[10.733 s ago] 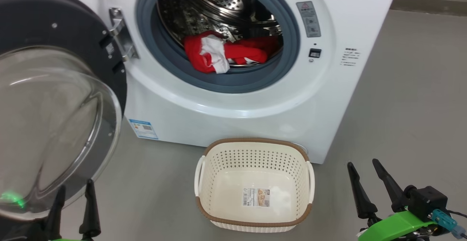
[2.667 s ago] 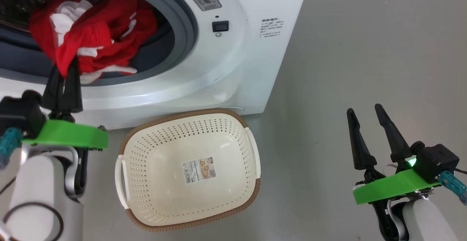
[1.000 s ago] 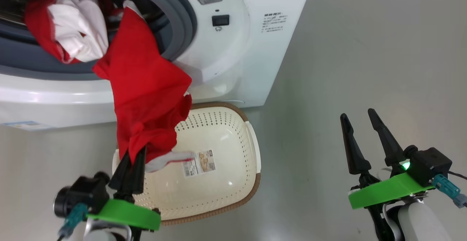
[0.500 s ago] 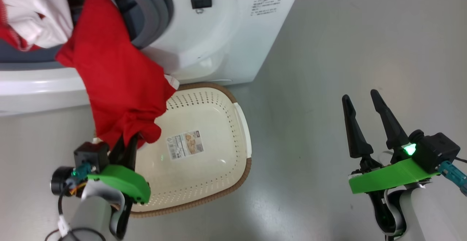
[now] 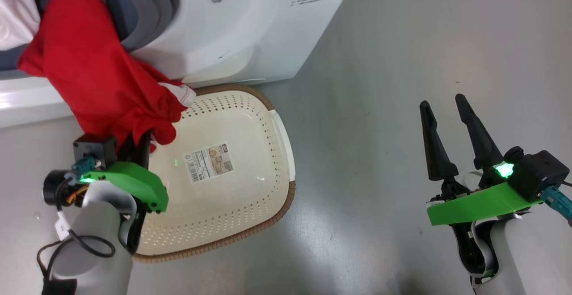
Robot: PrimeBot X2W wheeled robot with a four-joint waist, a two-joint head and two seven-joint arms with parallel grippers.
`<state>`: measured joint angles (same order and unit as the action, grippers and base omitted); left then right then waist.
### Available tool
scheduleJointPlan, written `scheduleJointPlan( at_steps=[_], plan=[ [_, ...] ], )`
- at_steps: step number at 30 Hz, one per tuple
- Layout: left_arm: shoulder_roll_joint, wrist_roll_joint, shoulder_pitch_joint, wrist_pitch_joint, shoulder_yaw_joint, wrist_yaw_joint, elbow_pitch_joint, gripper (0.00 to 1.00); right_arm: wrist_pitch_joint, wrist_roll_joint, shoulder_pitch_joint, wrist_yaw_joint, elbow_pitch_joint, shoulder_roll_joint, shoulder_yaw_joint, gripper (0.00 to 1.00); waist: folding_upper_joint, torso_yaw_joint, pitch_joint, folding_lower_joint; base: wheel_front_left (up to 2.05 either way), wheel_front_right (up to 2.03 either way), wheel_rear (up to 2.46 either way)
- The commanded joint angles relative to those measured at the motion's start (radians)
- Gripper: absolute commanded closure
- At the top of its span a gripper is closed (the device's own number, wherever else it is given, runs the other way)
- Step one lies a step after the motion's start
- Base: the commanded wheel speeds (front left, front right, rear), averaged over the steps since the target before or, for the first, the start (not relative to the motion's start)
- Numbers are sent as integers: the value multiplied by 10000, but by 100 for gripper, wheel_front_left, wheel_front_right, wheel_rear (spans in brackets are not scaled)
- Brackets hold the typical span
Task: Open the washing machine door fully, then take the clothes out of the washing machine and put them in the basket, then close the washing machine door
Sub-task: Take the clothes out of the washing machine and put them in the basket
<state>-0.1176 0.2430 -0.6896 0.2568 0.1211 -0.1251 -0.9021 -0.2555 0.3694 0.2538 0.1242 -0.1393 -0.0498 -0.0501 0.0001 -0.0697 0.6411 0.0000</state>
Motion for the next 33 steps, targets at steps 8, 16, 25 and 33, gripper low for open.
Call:
scheduleJointPlan(
  at_steps=[8,16,25,33],
  plan=[
    [-328,269,19,49,-237,-55,54,24,-63,20,-30,65,187,-5,-171,0,-1,82,-152,0,0,0,0],
    [-159,586,637,49,-169,-55,716,0,-63,-78,-122,65,71,-5,-142,0,-1,326,-572,0,0,0,0],
    [-52,746,1453,49,-345,-56,1811,0,-63,-187,-322,65,-32,-5,-112,0,-1,509,-1036,0,0,0,0],
    [61,670,2128,49,-695,-56,3177,0,-63,-286,-534,65,-94,-5,-71,0,-1,661,-1434,0,0,0,0]
  ],
)
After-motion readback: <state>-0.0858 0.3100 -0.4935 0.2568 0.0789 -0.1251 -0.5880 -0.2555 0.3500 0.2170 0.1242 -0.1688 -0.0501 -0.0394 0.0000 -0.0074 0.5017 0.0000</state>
